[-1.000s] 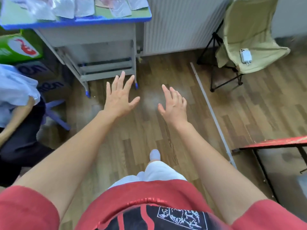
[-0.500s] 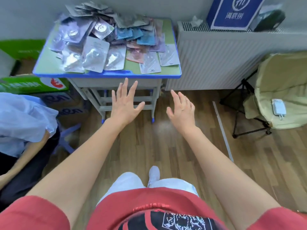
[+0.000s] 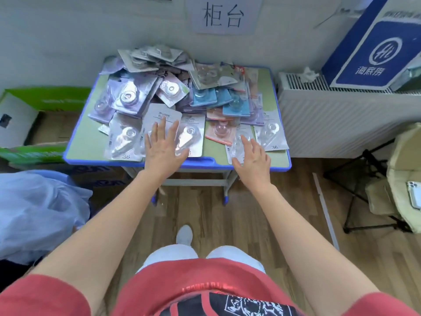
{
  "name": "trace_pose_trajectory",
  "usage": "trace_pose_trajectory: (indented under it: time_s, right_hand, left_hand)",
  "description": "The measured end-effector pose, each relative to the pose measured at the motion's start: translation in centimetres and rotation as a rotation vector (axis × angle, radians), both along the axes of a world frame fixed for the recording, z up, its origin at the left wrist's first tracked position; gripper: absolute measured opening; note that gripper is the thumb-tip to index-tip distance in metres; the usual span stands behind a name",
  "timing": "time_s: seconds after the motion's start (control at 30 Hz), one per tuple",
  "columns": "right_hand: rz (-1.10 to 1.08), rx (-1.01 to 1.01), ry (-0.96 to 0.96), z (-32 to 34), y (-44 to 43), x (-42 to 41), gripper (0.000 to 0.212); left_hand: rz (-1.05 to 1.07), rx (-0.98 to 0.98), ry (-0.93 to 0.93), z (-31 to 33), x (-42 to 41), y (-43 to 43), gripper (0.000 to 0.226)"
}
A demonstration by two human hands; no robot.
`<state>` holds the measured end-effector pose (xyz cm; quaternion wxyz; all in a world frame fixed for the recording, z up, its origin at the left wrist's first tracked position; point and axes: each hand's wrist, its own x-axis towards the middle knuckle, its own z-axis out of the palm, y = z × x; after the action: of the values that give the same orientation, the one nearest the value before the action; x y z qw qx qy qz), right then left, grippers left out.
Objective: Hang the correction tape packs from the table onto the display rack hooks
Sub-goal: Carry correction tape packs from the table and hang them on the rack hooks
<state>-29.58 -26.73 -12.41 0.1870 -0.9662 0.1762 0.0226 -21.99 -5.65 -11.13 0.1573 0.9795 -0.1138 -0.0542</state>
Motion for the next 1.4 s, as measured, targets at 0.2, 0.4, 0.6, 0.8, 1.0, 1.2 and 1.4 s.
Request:
trace_pose_trajectory:
  time_s: [0.2,0.4,0.6,0.8,1.0,1.2,1.4]
  right_hand:
    - [-0.089,-0.065,0.167,-1.1,0.8,4.5,0.074]
    - [-0.099,-0.072,0.277,-2.1,0.2,6.3,0.083]
    - [-0.143,-0.107,0.275,-2.8,0.5,5.0,0.090]
    - [-0.146,-0.078,0.311,-2.3,1.1,4.2,0.090]
    - [-0.143,-0.044,0.269,-2.4,1.1,1.4,0.087]
    - [-0.186,-0.004,0.259,-2.4,2.3,-1.8,0.088]
    - [-0.290,0.030,0.224,-2.2,5.1,-6.0,0.089]
  left_hand:
    - [0.028,0.089,0.050,-1.9,4.4,1.7,0.085]
    - [0.086,0.126,0.112,-3.4,5.5,1.8,0.087]
    - [0.113,0.157,0.109,-3.5,5.4,1.5,0.088]
    - [0.156,0.065,0.094,-2.9,4.8,1.2,0.086]
    - [0.178,0.022,0.103,-2.9,2.2,0.3,0.085]
    - [0.116,-0.020,0.110,-3.4,-1.3,0.1,0.087]
    - [-0.035,-0.021,0.075,-4.2,-4.2,2.0,0.082]
